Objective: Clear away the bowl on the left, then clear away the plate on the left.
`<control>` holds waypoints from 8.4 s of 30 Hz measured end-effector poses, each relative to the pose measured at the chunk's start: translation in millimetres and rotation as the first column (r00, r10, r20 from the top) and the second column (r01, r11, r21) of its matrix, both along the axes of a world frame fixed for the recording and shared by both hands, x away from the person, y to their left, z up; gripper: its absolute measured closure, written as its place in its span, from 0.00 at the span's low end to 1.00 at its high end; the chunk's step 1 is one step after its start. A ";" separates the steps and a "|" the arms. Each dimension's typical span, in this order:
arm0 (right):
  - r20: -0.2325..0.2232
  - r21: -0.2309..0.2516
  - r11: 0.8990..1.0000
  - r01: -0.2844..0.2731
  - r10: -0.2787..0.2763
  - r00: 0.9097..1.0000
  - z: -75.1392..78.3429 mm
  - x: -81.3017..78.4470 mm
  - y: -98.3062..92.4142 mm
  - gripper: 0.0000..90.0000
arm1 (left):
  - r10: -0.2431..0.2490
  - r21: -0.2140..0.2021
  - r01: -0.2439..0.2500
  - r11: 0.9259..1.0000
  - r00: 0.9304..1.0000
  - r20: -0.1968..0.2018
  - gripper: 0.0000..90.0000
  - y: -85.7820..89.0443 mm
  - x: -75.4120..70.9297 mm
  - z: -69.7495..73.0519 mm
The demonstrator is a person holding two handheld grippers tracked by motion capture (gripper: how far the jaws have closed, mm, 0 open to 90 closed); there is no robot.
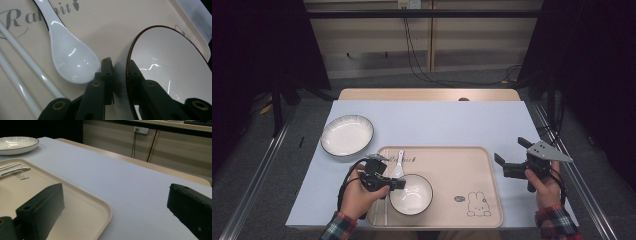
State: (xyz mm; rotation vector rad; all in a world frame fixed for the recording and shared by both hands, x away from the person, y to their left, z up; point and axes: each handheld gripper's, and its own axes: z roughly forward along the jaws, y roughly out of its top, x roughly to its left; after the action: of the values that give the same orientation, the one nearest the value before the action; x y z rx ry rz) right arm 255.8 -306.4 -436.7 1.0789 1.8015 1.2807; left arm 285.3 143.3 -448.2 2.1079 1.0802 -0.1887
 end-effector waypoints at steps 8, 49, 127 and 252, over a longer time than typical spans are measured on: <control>-0.005 -0.001 1.000 0.002 -0.002 1.000 -0.2 -0.1 -0.3 0.01 | -0.013 -0.039 0.014 0.999 1.000 0.004 0.88 1.5 0.1 -3.3; -0.003 0.006 1.000 0.007 -0.007 1.000 0.1 -0.2 -1.1 0.01 | 0.268 -0.047 -0.264 0.963 0.952 0.151 0.21 70.0 39.3 16.5; -0.008 0.006 1.000 0.003 -0.003 1.000 0.0 0.0 -1.3 0.01 | 0.617 0.023 -0.628 0.778 0.770 0.162 0.16 172.2 70.4 -13.0; -0.012 0.024 1.000 0.016 -0.016 1.000 -2.3 6.0 -6.3 0.01 | 0.733 -0.112 -0.725 0.680 0.668 0.126 0.94 143.4 134.7 25.6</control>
State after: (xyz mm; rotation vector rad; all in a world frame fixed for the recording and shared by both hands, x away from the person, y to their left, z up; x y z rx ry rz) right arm 261.8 -312.8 -439.0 1.1140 1.7868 1.2926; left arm 420.0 286.7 -422.5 1.4473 1.7041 0.3430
